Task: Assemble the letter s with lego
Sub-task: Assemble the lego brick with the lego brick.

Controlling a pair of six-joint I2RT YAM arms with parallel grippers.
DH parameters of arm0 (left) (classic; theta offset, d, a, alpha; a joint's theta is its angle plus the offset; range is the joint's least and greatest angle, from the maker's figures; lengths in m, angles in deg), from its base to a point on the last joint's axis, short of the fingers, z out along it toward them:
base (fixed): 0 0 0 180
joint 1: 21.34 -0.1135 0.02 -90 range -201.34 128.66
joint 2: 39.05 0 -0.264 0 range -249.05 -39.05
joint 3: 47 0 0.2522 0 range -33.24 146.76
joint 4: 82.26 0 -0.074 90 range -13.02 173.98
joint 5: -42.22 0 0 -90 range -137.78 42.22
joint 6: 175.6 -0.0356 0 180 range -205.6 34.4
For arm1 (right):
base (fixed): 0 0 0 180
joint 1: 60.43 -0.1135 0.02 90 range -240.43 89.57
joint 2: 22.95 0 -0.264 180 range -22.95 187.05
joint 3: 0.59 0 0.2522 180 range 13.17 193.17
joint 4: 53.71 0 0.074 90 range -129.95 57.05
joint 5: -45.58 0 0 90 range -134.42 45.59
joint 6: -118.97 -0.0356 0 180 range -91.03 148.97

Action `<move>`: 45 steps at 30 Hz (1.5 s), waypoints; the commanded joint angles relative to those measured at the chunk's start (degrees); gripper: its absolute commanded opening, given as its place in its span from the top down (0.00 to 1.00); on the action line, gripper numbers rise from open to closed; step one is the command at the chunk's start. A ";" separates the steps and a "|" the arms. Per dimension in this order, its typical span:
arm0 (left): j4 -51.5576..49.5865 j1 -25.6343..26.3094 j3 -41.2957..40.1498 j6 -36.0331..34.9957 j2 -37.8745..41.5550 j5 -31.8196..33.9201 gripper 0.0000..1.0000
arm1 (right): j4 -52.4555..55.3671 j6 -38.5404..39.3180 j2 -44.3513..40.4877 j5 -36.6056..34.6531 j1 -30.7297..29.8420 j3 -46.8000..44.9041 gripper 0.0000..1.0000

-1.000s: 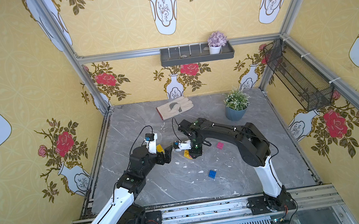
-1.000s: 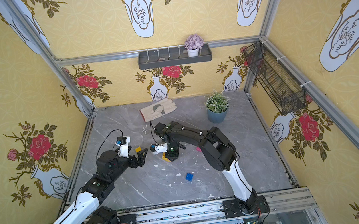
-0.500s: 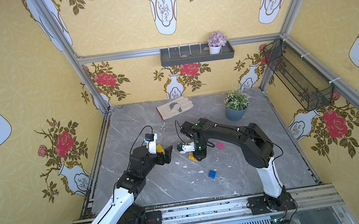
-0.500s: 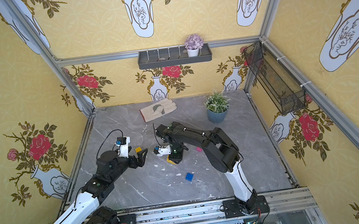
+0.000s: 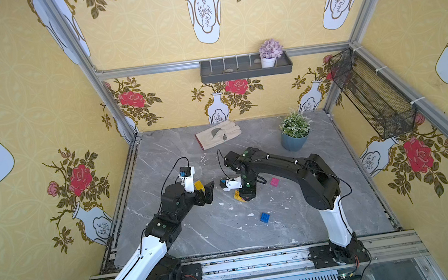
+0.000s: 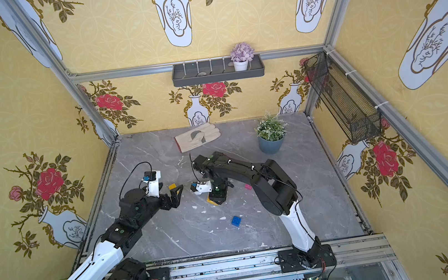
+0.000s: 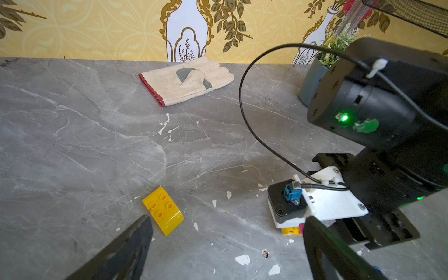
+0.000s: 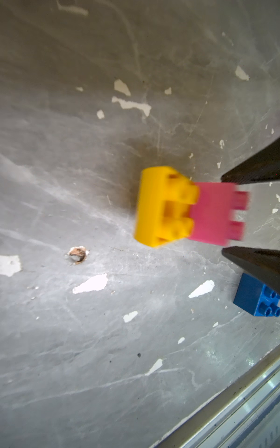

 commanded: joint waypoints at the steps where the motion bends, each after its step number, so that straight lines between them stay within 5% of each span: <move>1: 1.17 -0.05 -0.47 0.24 -0.34 0.49 0.01 | 0.73 -0.50 0.34 0.57 -0.16 0.69 0.51; 15: 1.01 -0.05 -0.38 0.25 -0.32 1.12 0.01 | -11.35 -9.38 -8.15 8.40 1.93 -5.29 0.49; 16: 1.01 -0.11 -0.38 0.21 -0.32 1.13 0.01 | -12.27 -10.11 -8.37 9.10 1.93 -6.25 0.45; 18: 1.10 -0.05 -0.37 0.16 -0.41 1.04 0.01 | -13.86 -11.18 -8.49 10.24 1.89 -7.57 0.01; 31: 0.50 -0.05 -0.23 0.08 -0.50 0.95 0.01 | -16.02 -12.20 -6.02 6.68 1.65 -8.60 0.00; 45: 0.53 -0.05 -0.55 0.51 -0.54 1.87 0.01 | -15.25 -10.86 -3.86 6.97 2.61 -8.64 0.27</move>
